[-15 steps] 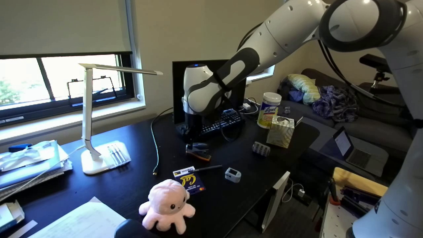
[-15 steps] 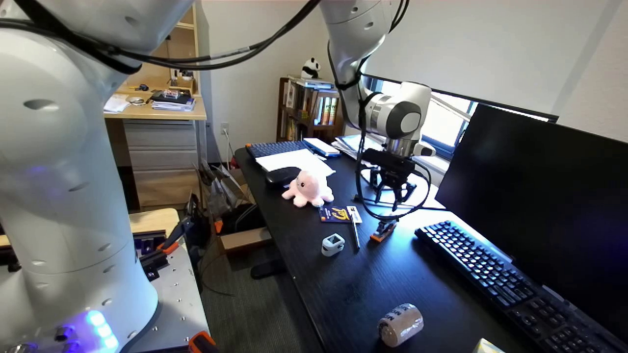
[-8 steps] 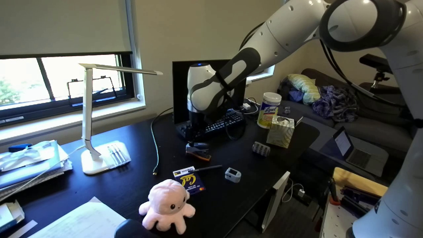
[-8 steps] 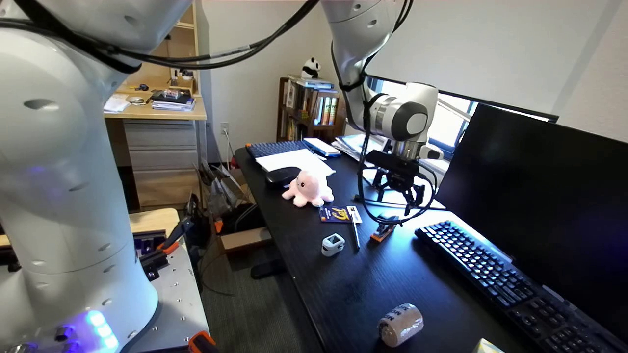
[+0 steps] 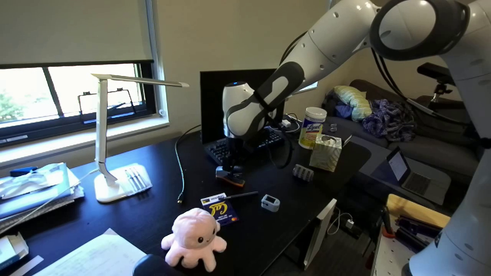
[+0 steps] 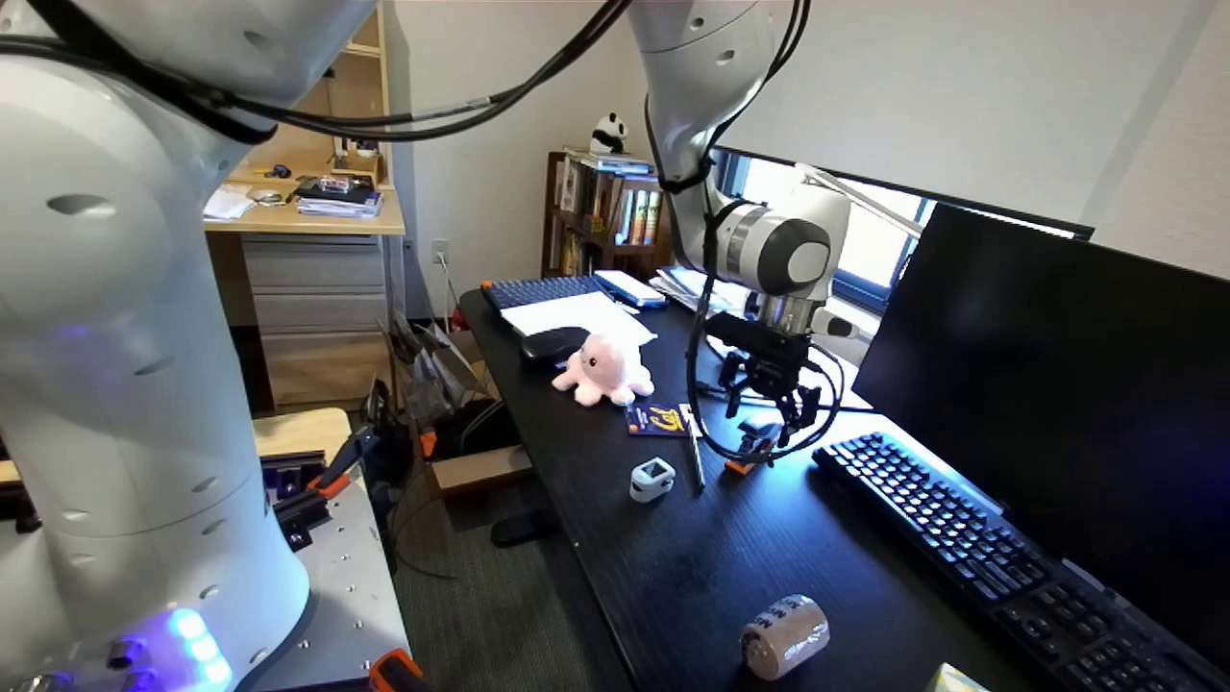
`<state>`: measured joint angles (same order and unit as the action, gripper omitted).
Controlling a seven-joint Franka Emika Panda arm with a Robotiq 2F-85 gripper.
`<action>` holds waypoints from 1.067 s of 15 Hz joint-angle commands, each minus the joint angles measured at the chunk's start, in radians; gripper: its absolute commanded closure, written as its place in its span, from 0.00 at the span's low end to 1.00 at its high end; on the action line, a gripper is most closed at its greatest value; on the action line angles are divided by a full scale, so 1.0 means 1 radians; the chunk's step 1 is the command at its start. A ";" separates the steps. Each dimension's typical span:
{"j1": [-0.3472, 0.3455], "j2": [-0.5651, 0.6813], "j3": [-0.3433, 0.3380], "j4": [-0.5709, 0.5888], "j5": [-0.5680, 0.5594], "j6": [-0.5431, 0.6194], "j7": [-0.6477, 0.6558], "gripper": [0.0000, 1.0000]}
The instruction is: Move the stapler to the right
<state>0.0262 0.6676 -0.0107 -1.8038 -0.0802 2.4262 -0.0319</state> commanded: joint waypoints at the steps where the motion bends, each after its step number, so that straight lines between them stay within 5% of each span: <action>1: -0.004 -0.017 0.009 -0.024 0.009 -0.016 -0.001 0.32; 9: -0.008 -0.019 0.011 -0.022 0.008 -0.025 -0.012 0.85; 16: -0.049 -0.090 -0.019 -0.047 0.037 -0.074 0.018 0.88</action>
<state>0.0117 0.6484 -0.0214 -1.8135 -0.0764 2.3884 -0.0297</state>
